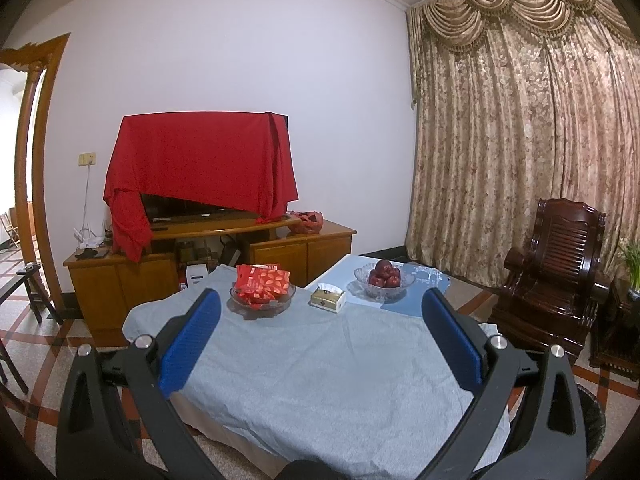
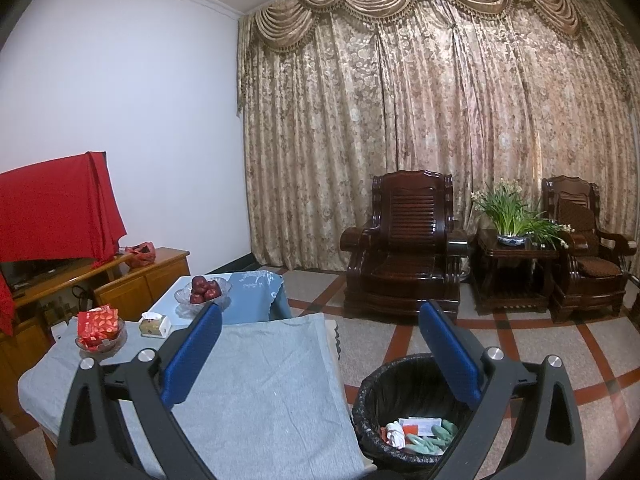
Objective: Collect trash
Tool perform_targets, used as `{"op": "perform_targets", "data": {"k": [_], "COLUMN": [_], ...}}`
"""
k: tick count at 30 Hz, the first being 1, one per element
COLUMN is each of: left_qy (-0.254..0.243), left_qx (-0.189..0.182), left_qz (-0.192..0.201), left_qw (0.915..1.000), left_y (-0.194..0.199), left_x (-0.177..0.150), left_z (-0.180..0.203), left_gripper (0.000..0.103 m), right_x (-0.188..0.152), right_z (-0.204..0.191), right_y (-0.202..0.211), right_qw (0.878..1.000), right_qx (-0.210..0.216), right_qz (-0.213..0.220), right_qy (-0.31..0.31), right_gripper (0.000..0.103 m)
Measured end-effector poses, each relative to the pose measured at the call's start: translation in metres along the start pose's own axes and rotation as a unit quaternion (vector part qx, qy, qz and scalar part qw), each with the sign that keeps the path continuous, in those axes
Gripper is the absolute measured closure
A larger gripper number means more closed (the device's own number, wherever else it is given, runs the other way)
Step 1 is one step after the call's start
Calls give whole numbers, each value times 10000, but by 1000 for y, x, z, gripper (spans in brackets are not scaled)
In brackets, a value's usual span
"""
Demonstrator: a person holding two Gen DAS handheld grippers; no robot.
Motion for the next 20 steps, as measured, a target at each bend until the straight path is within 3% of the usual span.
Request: {"op": "perform_targets", "data": {"k": [20], "left_qy": [-38], "left_qx": [1], "left_qz": [-71], "left_qw": [10000], "left_y": [5], "left_x": [-11], "left_z": [4], "left_gripper": [5], "right_x": [-9], "right_z": [7], "right_y": [-5], "right_qw": [10000], "right_qx": [0], "right_qz": [-34], "right_qy": [19], "right_gripper": [6]}}
Point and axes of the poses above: each gripper's, at about its wrist camera, not at the fingertips, and y roughly against the way its jaws point, z to its right, x to its top, the point moved 10 cm from there along -y, roughly the way its jaws point, and after that the axes turned 2 degrees about -z, right-handed, at the moved point
